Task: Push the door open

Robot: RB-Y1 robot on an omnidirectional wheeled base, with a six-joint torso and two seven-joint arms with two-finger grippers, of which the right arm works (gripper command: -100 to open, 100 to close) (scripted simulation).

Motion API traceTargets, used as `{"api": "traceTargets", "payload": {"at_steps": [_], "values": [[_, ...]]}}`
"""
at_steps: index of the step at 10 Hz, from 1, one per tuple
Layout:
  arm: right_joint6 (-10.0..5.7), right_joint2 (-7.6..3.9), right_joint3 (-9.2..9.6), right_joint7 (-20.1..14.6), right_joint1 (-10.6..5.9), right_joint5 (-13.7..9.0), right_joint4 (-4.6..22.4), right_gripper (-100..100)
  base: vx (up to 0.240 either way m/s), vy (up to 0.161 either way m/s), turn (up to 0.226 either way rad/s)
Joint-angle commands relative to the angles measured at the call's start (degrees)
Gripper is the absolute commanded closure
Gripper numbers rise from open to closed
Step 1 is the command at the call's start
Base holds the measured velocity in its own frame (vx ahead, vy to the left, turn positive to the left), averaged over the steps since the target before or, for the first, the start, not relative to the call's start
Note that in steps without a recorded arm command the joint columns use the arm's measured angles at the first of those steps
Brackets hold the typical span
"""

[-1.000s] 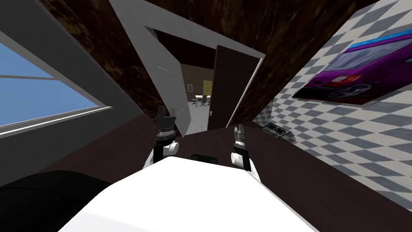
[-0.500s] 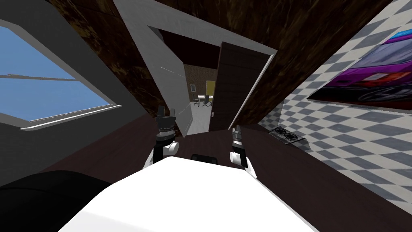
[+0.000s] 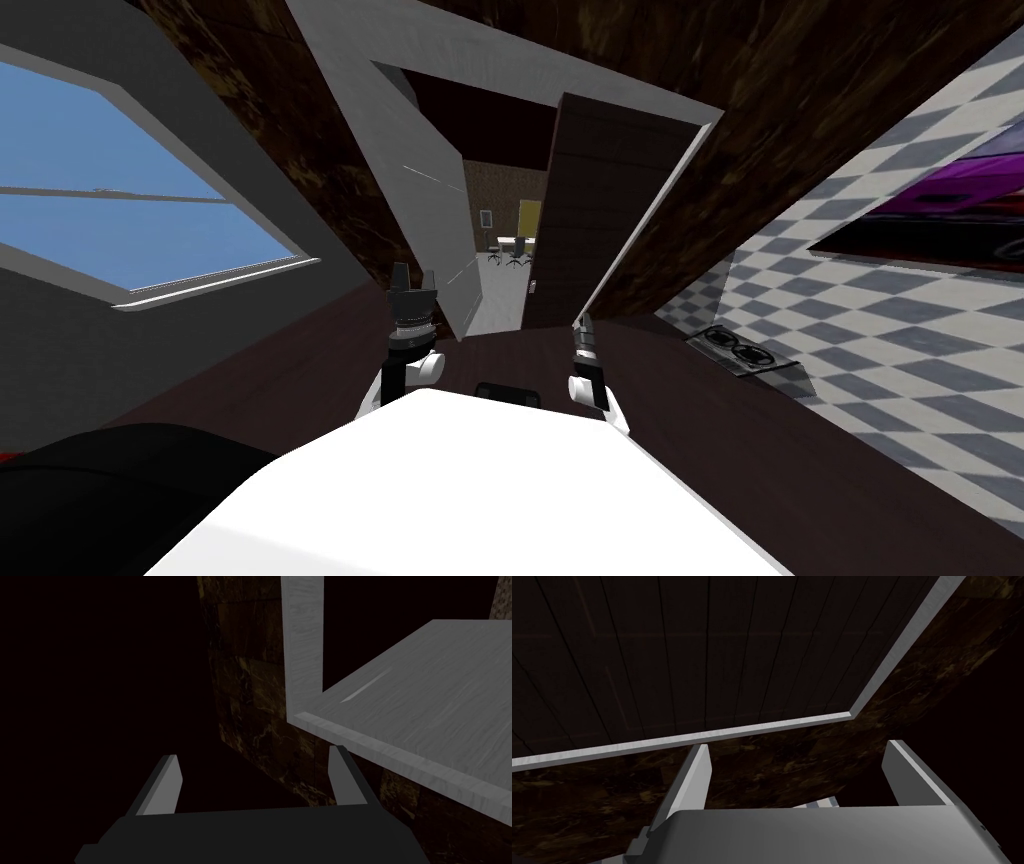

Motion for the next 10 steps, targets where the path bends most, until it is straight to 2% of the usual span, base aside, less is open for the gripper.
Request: {"api": "traceTargets", "payload": {"at_steps": [1,4,5,6,10], "values": [[-0.64,-0.15,0.05,-0.1,-0.67,-0.2,2.1,-100,0.060,-0.030,0.080],[-1.85,-0.51,0.10,-0.1,-2.87,-0.8,7.5,-100,0.081,-0.041,0.138],[-2.25,-0.64,0.11,-0.2,-3.60,-0.9,8.9,-100,0.083,-0.049,0.107],[-2.25,-0.64,0.11,-0.2,-3.60,-0.9,9.3,-100,0.061,-0.037,0.035],[-3.87,-0.96,0.17,-0.3,-6.53,-1.7,16.3,-100,0.074,-0.036,0.120]]}}
